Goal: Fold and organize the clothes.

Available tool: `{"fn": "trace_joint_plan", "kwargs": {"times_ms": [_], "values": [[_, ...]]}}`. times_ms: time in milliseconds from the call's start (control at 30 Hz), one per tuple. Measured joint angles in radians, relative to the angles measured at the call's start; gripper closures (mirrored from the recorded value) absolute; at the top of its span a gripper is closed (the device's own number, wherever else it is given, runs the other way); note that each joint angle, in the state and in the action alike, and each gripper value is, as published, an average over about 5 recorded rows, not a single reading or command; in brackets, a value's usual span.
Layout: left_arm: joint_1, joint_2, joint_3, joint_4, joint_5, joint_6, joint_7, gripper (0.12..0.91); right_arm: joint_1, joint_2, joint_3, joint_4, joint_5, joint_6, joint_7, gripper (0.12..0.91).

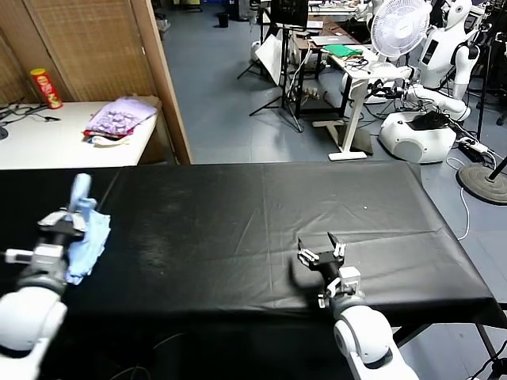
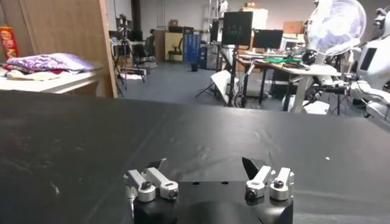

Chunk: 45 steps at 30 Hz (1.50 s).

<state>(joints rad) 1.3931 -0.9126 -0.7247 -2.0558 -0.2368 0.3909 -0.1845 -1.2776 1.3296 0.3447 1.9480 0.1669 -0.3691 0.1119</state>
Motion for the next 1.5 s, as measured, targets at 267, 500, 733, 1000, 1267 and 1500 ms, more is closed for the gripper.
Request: {"fn": "trace_joint_plan", "kwargs": {"times_ms": [267,500,733,1000,1267,1500], "values": [[-0.008,-0.170,0.247,0.004,-0.029,-0.022,0.032,0.860,-0.004,-0.014,-0.005,0.008,0.013,-0.002,-0.023,0.227],[-0.007,-0.241,0.362,-0.024,-0.017,-0.160,0.132,0.504,0.052,-0.030,-0.074,-0.009,0.166,-0.079,-0.058,0.227],[-0.007,-0.224,0.349,-0.064,-0.072,-0.282,0.145,0.243,0.204,0.003,-0.251,-0.082,0.343,-0.181,-0.018,0.227],[0.036,-0.231,0.294,-0.073,-0.054,-0.340,0.127,0.232,0.367,0.080,-0.428,-0.227,0.401,-0.222,-0.002,0.240],[0.088,-0.258,0.257,-0.086,-0.044,-0.364,0.124,0.232,0.421,0.119,-0.475,-0.313,0.399,-0.212,-0.005,0.533],[0.127,-0.265,0.219,-0.097,-0.044,-0.381,0.125,0.232,0.445,0.130,-0.471,-0.370,0.343,-0.182,-0.032,0.885]]}}
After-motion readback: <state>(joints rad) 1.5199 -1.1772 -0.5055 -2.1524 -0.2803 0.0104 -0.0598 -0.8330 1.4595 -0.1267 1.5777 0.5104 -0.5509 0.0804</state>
